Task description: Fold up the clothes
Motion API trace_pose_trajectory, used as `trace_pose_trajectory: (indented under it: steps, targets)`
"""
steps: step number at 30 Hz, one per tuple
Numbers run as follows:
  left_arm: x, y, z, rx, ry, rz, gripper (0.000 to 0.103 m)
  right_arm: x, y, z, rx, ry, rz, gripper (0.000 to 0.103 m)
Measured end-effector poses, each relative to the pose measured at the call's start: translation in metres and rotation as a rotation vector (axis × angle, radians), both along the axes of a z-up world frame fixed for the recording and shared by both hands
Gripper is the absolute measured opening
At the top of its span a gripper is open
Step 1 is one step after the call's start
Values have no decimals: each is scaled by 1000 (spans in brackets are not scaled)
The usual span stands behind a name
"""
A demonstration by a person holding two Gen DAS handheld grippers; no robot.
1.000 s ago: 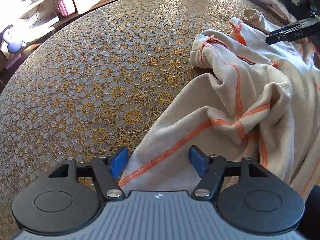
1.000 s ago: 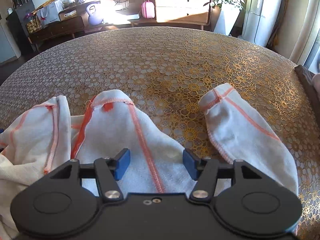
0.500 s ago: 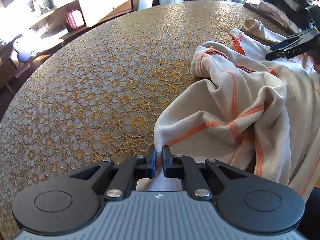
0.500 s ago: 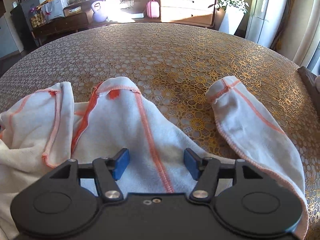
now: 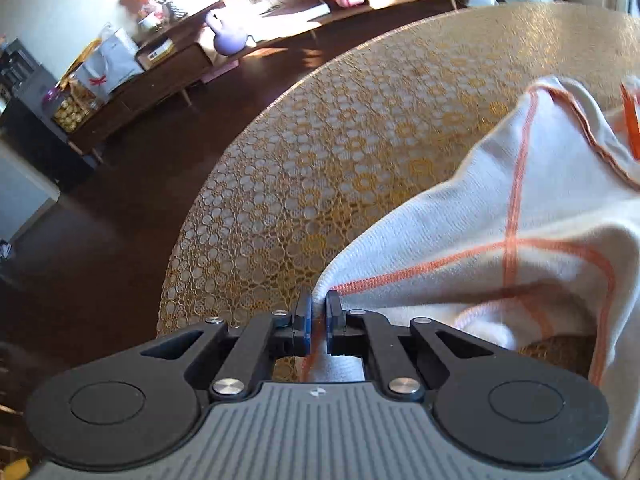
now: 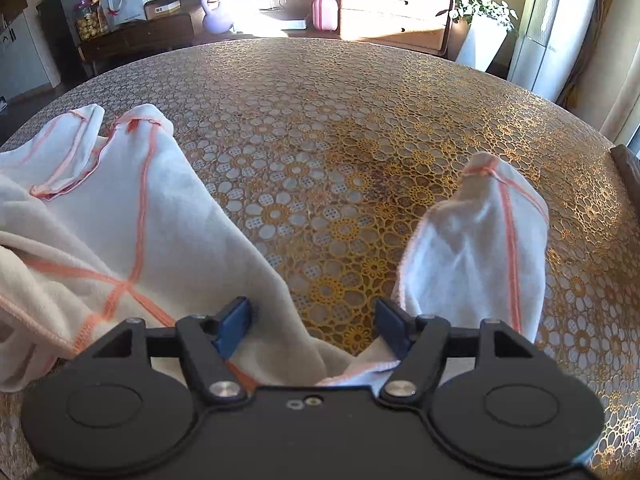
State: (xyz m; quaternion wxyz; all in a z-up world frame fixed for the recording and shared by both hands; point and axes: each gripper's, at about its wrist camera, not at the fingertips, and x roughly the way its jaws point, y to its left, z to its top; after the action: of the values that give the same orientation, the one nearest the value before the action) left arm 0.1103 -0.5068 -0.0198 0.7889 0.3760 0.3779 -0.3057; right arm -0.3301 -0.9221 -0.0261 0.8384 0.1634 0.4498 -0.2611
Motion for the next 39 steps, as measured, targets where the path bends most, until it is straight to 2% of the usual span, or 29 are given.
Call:
trace_pose_trajectory:
  steps: [3,8,11,12,13,14,16,20,27,29,31,33,34,37,39]
  targets:
    - [-11,0,10,7,-28,-45,7,11,2,8,-16,-8,19,103]
    - [-14,-2,57,-84,-37,-91,14,38,8,30,-28,-68,74,103]
    - [-10,-18,85,-169,11,-143,36,62,15,40,-49,-82,119,103]
    - [-12,-28,90,-191,21,-174,62,72,17,42,-54,-87,135,103]
    - [-14,-41,92,-208,23,-211,80,80,19,42,-57,-91,145,103]
    - [-16,-55,91,-218,27,-249,81,90,19,42,-50,-96,153,103]
    - [-20,-85,84,-229,48,-313,81,111,20,40,-32,-109,166,103]
    - [-16,-138,50,-214,150,-366,81,145,19,32,-13,-109,191,103]
    - [-18,-173,3,-183,319,-429,80,182,10,0,58,-71,219,103]
    - [-20,-174,-2,-186,347,-438,65,185,14,-2,55,-66,240,103]
    - [-24,-174,-8,-161,321,-426,27,186,19,-1,43,-61,261,103]
    - [-25,-172,-8,-158,298,-428,22,186,25,4,15,-51,294,103]
    - [-25,-171,-7,-157,287,-430,15,186,27,8,-16,-52,302,103]
    - [-20,-169,12,-213,207,-402,10,189,28,27,-115,-76,303,103]
    - [-12,-170,31,-280,116,-351,9,198,23,45,-206,-108,278,103]
